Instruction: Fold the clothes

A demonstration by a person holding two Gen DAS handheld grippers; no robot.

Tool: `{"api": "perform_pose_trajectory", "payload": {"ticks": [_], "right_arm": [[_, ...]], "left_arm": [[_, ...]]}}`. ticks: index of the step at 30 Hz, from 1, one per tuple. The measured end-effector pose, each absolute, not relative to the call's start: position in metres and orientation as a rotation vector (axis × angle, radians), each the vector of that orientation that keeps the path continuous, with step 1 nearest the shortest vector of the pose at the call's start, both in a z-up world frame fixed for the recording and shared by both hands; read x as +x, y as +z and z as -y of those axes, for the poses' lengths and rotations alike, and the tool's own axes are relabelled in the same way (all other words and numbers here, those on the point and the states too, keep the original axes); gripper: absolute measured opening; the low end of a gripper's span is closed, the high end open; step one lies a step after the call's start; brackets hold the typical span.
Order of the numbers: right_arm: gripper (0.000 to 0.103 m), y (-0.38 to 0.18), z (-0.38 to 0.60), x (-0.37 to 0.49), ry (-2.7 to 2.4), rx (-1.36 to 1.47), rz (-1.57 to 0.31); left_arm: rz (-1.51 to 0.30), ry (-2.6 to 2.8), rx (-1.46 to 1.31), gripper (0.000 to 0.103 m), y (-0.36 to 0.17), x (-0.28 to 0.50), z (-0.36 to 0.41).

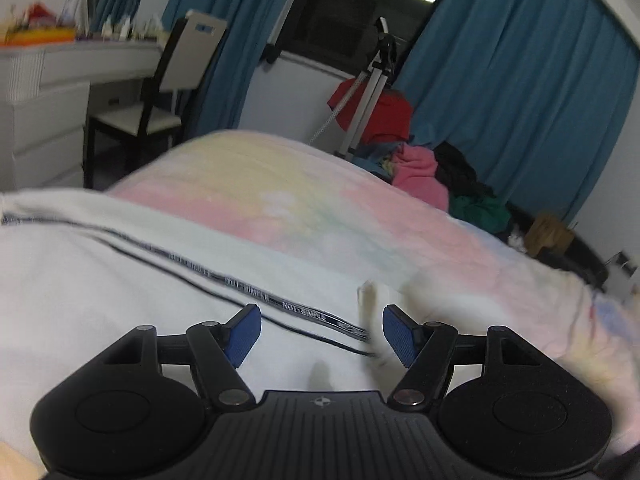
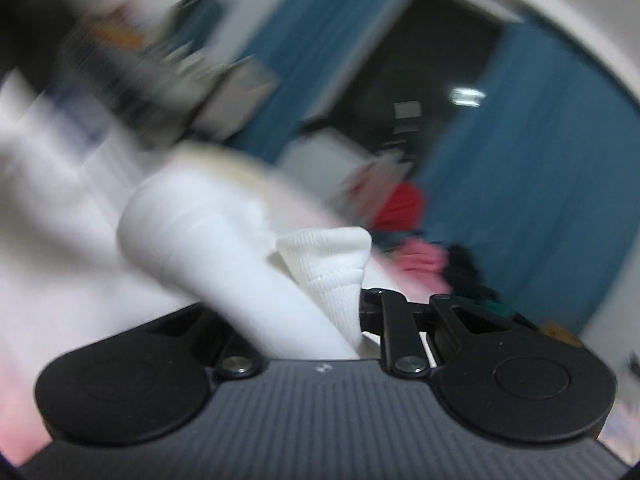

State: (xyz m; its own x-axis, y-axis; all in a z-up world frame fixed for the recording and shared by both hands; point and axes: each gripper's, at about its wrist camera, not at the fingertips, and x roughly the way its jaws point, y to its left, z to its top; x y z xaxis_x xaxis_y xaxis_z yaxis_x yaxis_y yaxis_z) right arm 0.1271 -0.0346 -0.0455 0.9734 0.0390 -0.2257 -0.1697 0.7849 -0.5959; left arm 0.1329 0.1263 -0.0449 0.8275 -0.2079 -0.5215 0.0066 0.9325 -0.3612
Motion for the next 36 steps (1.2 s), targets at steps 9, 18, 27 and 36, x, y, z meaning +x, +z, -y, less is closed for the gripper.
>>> {"api": "perform_pose_trajectory", "payload": {"ticks": [9, 18, 27, 36], "right_arm": [[0.019, -0.060, 0.020, 0.114, 0.134, -0.703, -0.242], [0.021, -0.061, -0.009, 0.118, 0.307, -0.769, -0.232], [0.080, 0.006, 0.027, 0.112, 0.603, -0.454, -0.439], [0.080, 0.067, 0.122, 0.149, 0.574, 0.203, -0.419]], "left_arm": [[-0.803, -0.329, -0.612, 0.071, -0.074, 0.153, -0.143], [-0.790, -0.311, -0.647, 0.072, -0.081, 0.166, -0.153], [-0.642, -0.269, -0.514, 0.072, -0.043, 0.131, -0.152], [-0.613, -0.335, -0.400, 0.071, -0.029, 0.097, -0.126]]}}
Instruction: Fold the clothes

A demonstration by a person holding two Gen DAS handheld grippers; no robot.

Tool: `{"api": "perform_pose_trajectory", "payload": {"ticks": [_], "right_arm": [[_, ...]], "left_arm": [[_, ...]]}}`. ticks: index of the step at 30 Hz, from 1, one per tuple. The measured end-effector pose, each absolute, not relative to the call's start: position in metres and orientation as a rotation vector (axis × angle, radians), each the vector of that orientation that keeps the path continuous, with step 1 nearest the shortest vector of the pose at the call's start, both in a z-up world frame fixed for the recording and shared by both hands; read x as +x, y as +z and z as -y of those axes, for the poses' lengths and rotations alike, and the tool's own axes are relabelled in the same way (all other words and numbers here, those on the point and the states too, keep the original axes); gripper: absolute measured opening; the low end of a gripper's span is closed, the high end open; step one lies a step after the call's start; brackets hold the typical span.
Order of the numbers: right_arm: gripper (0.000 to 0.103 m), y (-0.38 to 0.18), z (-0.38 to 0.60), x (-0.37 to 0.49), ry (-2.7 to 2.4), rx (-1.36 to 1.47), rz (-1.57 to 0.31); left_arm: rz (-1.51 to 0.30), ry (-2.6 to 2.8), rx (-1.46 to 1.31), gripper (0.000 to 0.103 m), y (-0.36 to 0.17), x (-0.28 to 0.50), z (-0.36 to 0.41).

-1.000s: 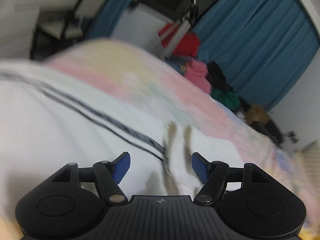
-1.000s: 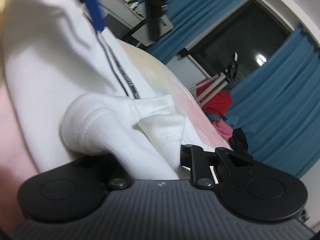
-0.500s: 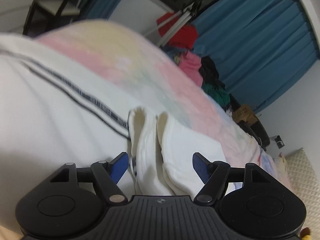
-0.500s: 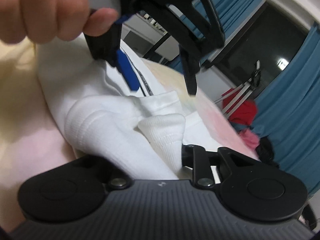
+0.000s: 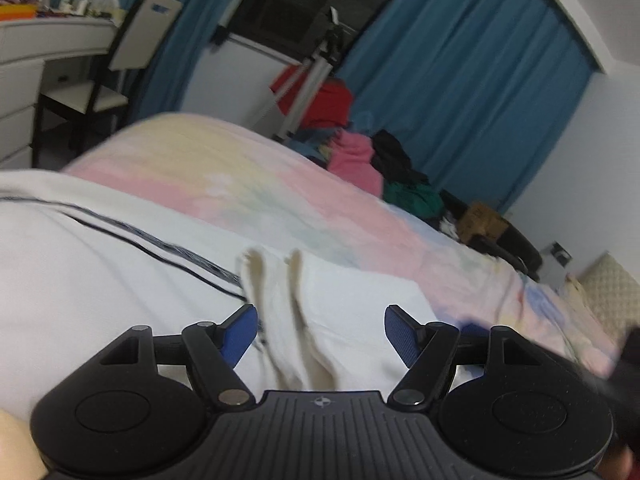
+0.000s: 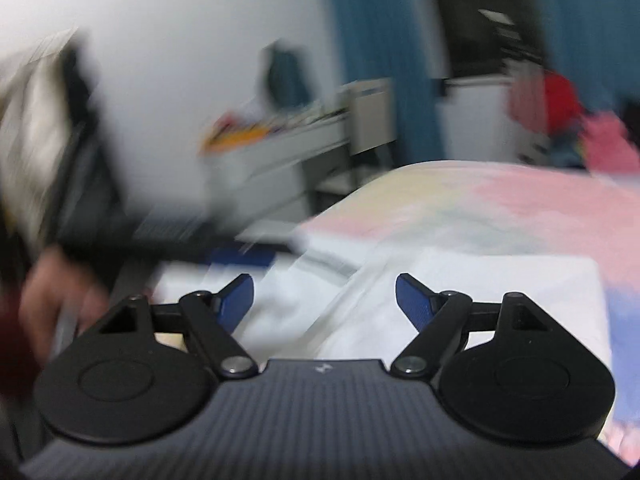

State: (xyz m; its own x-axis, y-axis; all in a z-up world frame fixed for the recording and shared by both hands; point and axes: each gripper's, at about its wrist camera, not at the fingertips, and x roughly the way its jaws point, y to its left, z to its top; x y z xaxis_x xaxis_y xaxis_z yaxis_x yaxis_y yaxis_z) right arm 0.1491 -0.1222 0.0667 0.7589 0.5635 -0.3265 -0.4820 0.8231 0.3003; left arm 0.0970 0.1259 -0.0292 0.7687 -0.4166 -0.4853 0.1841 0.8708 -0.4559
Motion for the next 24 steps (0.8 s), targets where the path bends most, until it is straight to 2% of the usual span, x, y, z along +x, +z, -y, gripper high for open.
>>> {"api": "perform_pose_trajectory", "payload": {"ticks": [2, 10, 12, 14, 15, 17, 19, 21, 22, 24], "right_arm": [[0.080, 0.064, 0.136, 0.174, 0.465, 0.310, -0.456], [0.079, 0.036, 0.099, 0.295, 0.347, 0.280, -0.612], [0.079, 0.024, 0.086, 0.301, 0.352, 0.263, -0.628], [0.073, 0.010, 0.071, 0.298, 0.360, 0.234, -0.651], [0.073, 0.004, 0.065, 0.297, 0.361, 0.216, -0.661], [0.064, -0.008, 0.058, 0.299, 0.351, 0.163, -0.680], [0.061, -0.018, 0.051, 0.300, 0.344, 0.111, -0.694], [0.046, -0.017, 0.052, 0.294, 0.349, 0.081, -0.682], [0.035, -0.016, 0.052, 0.294, 0.345, 0.081, -0.681], [0.027, -0.014, 0.053, 0.294, 0.340, 0.086, -0.675]], "left_arm": [[-0.637, -0.368, -0.393, 0.067, -0.037, 0.099, -0.114], [-0.744, -0.422, -0.287, 0.061, -0.082, 0.122, -0.067], [-0.761, -0.400, -0.253, 0.058, -0.092, 0.126, -0.061], [-0.774, -0.372, -0.207, 0.050, -0.101, 0.129, -0.054], [-0.779, -0.364, -0.190, 0.049, -0.104, 0.133, -0.053], [-0.804, -0.358, -0.188, 0.048, -0.109, 0.139, -0.051], [-0.808, -0.366, -0.193, 0.045, -0.113, 0.143, -0.050], [-0.810, -0.376, -0.199, 0.035, -0.116, 0.146, -0.052], [-0.813, -0.378, -0.214, 0.032, -0.118, 0.147, -0.054], [-0.806, -0.382, -0.232, 0.027, -0.118, 0.147, -0.057]]}}
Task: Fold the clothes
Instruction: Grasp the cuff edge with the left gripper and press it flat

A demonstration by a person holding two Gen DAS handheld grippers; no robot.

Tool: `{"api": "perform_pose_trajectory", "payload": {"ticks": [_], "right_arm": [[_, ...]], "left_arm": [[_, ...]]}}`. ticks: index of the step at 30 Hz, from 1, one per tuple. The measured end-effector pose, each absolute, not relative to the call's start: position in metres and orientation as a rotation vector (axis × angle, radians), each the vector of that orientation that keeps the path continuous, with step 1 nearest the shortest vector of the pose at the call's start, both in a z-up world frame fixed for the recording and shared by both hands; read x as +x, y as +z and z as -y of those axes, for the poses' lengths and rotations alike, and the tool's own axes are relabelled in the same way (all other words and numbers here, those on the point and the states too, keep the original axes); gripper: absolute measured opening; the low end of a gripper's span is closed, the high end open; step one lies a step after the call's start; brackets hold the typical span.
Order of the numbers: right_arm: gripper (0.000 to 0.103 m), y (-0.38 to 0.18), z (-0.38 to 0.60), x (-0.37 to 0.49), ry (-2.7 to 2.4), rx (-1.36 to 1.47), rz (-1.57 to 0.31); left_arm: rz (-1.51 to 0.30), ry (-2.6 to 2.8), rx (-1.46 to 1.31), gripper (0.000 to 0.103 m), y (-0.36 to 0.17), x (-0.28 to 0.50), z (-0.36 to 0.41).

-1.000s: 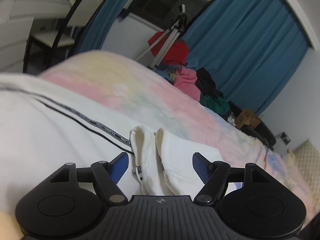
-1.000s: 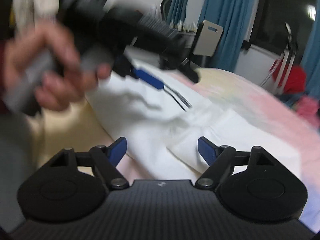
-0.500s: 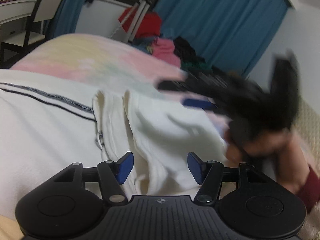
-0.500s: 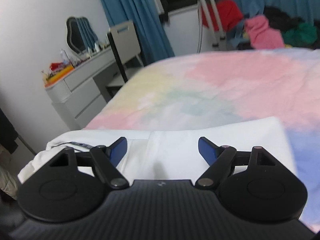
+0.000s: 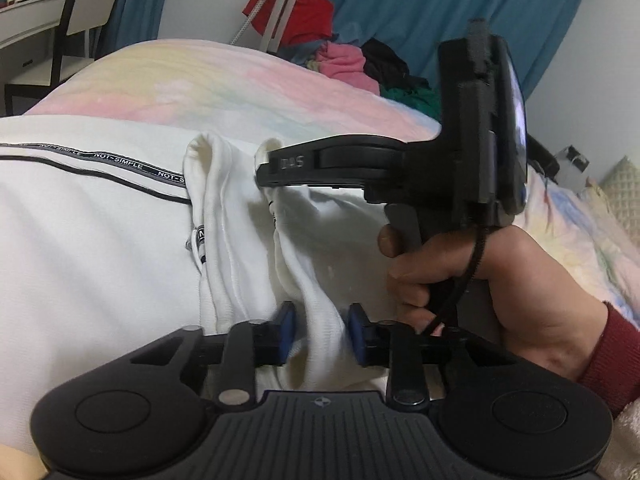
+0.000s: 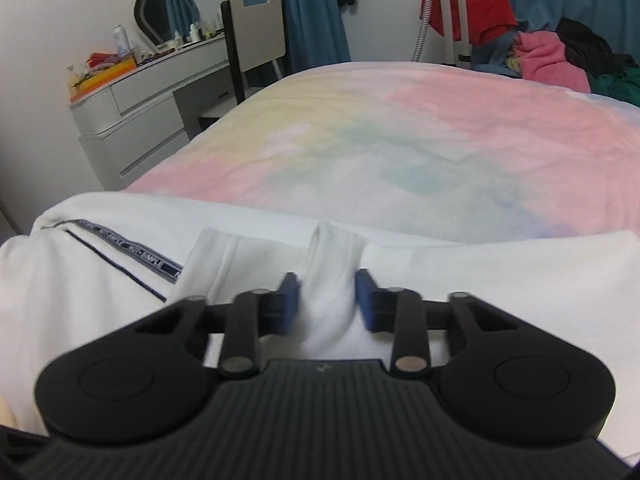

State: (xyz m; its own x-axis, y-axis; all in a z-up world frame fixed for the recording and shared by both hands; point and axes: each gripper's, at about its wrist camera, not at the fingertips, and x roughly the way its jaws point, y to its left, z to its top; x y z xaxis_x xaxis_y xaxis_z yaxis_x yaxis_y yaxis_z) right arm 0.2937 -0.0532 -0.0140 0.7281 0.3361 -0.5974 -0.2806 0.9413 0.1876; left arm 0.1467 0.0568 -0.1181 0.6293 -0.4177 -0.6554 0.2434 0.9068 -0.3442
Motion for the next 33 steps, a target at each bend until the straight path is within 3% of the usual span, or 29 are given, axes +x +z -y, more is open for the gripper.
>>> {"api": "perform_pose_trajectory", "payload": {"ticks": [2, 5, 11, 20, 25, 27, 29, 33], "right_arm": [[0.018, -0.011, 0.055, 0.291, 0.337, 0.092, -0.662], [0.013, 0.002, 0.060, 0.281, 0.335, 0.128, -0.615], [0.013, 0.029, 0.051, 0.260, 0.407, 0.127, -0.545], [0.014, -0.024, 0.035, 0.274, 0.372, 0.102, -0.630], [0.018, -0.012, 0.038, 0.268, 0.338, 0.116, -0.610], [0.025, -0.003, 0.043, 0.259, 0.312, 0.116, -0.596], [0.034, 0.009, 0.049, 0.248, 0.291, 0.117, -0.572], [0.046, 0.039, 0.068, 0.220, 0.232, 0.111, -0.510]], "left_arm": [[-0.798, -0.392, -0.252, 0.020, -0.114, 0.148, -0.062], [-0.755, -0.406, -0.278, 0.017, -0.103, 0.137, -0.067], [-0.726, -0.401, -0.329, 0.015, -0.085, 0.114, -0.081], [-0.850, -0.346, -0.286, 0.018, -0.117, 0.139, -0.075], [-0.787, -0.342, -0.222, 0.026, -0.105, 0.117, -0.066], [-0.755, -0.336, -0.194, 0.037, -0.097, 0.110, -0.064], [-0.718, -0.322, -0.166, 0.055, -0.087, 0.102, -0.061], [-0.653, -0.299, -0.161, 0.073, -0.067, 0.084, -0.062]]}}
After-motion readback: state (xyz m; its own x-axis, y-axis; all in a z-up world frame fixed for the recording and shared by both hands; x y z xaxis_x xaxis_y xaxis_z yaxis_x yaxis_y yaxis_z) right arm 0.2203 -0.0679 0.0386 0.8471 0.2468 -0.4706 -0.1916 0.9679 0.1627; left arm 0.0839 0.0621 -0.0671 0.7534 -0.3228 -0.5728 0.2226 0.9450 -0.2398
